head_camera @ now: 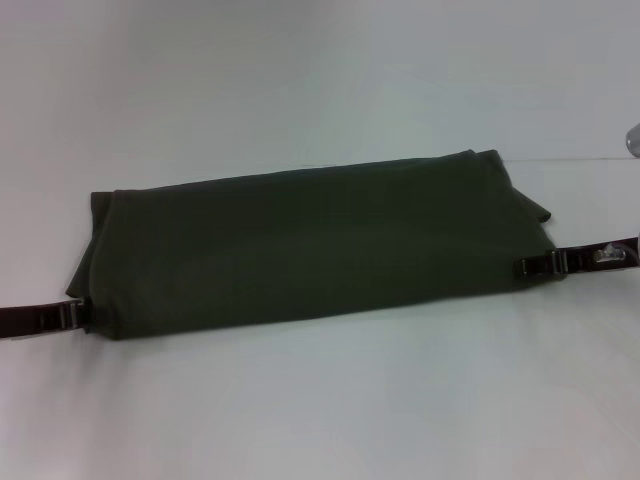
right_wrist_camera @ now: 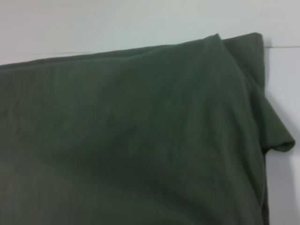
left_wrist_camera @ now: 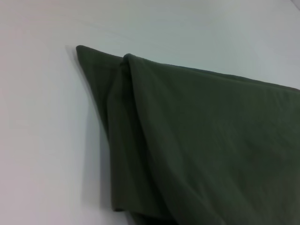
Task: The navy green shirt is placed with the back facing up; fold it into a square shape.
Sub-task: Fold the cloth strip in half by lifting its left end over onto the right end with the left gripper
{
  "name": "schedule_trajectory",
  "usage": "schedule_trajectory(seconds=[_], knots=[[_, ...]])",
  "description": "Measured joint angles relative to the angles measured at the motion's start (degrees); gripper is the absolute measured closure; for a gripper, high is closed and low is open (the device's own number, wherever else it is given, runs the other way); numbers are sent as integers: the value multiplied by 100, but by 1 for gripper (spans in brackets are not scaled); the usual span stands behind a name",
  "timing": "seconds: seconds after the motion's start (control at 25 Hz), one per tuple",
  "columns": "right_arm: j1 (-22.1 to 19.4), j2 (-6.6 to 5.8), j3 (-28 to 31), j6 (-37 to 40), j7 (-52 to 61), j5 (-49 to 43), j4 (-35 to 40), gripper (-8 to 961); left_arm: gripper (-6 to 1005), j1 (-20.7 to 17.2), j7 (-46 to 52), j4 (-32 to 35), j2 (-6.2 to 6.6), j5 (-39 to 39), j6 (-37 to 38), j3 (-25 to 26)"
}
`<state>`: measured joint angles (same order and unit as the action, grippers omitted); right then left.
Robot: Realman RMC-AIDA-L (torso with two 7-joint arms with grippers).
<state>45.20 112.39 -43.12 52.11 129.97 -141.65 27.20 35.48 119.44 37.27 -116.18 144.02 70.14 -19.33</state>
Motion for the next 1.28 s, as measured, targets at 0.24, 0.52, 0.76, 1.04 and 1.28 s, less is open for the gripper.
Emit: schedule_trajectory(seconds=[0.24, 0.52, 0.76, 1.04, 1.28], knots=[[-4, 0, -20, -1, 0, 2, 9, 386, 974, -4, -9, 2, 0, -19, 4, 7], [-41, -5, 9, -109, -179, 41, 32, 669, 974, 0, -8, -8, 0, -26, -16, 15], [-95, -49, 24, -97, -276, 117, 80, 878, 973, 15, 12, -10, 0, -34, -3, 12], [-115, -55, 2, -48, -280, 111, 81, 920, 974, 40, 34, -9, 3, -35, 7, 8], [-264, -50, 24, 400, -277, 137, 394, 912, 973, 46, 42, 46, 47, 5, 230, 27]])
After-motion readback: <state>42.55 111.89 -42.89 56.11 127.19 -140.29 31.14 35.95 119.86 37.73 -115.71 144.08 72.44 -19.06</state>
